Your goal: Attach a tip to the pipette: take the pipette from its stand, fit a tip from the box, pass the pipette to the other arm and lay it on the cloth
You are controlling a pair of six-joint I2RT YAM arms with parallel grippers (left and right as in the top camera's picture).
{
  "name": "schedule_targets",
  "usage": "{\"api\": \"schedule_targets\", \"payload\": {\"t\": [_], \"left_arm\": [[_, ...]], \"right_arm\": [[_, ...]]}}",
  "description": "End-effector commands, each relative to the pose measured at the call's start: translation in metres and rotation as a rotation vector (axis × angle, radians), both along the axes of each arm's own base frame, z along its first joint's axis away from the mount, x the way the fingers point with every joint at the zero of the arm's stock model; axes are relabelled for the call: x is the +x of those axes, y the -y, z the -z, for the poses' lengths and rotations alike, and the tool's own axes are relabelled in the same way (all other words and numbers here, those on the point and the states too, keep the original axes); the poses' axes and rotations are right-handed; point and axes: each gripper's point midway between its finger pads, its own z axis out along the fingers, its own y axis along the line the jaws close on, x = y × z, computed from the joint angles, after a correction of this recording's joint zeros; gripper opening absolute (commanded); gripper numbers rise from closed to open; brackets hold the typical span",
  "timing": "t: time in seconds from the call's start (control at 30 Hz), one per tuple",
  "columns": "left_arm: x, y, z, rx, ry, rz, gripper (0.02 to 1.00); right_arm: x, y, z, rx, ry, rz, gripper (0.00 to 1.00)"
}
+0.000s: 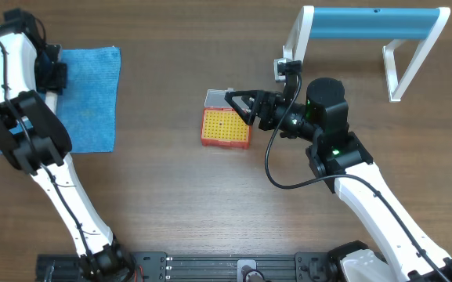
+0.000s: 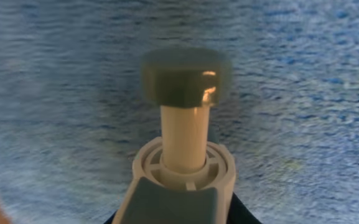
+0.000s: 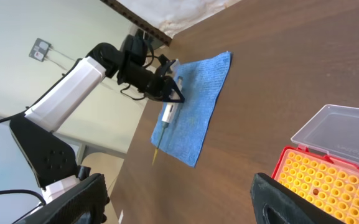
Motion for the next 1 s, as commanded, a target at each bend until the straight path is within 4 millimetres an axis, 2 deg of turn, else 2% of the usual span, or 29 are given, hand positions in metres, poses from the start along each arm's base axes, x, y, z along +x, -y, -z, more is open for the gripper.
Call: {"api": "schedule_targets", "payload": {"t": [0.03,0.4,0.43,0.47,0.5,0.53,0.57,0.6,0.67,0.8,0.87,0.9,0.93,1.0], "left_arm": [[0.013,0.024,0.006,-0.119,0.043,0.033,0.025],[0.012,0.026,0.006,-0.103,0.028,0.041,0.025],[0.011,0.024,0.006,-0.096,0.026,0.040,0.056],[0.010,0.022,0.006,-0.085,0.021,0.034,0.154],[0.009,0.019,0.005,-0.066,0.015,0.014,0.397],[0.009,0.018,0.004,-0.057,0.013,0.006,0.463],[0.009,0.017,0.002,-0.055,0.012,0.003,0.610],[0.009,0.017,-0.002,-0.054,0.016,-0.008,0.682],[0.014,0.015,-0.017,-0.046,0.039,-0.029,0.877],[0.029,0.011,-0.079,-0.019,0.139,-0.035,0.890],[0.035,0.011,-0.113,-0.003,0.207,-0.062,0.939],[0.036,0.015,-0.128,-0.004,0.232,-0.057,0.945],[0.036,0.024,-0.148,-0.020,0.270,-0.044,0.961],[0.035,0.046,-0.175,-0.080,0.323,-0.029,0.967]], "right_arm": [[0.003,0.000,-0.003,0.001,0.004,0.018,0.763],[0.004,0.000,-0.003,-0.002,0.001,0.022,0.763],[0.004,0.000,-0.003,-0.002,0.001,0.022,0.761],[0.003,0.000,-0.003,-0.002,0.001,0.021,0.763],[0.004,0.000,-0.003,-0.002,0.001,0.022,0.763],[0.004,0.000,-0.003,-0.002,0.001,0.022,0.761],[0.003,0.000,-0.003,-0.002,0.002,0.021,0.763],[0.004,0.000,-0.003,-0.002,0.001,0.022,0.761],[0.004,0.000,-0.003,-0.002,0.001,0.022,0.761],[0.006,0.002,-0.002,-0.008,0.004,0.041,0.763],[0.008,0.003,-0.002,-0.011,0.006,0.054,0.763],[0.009,0.004,-0.002,-0.014,0.008,0.059,0.763],[0.011,0.005,-0.001,-0.018,0.012,0.069,0.761],[0.014,0.008,-0.001,-0.038,0.037,0.083,0.763]]}}
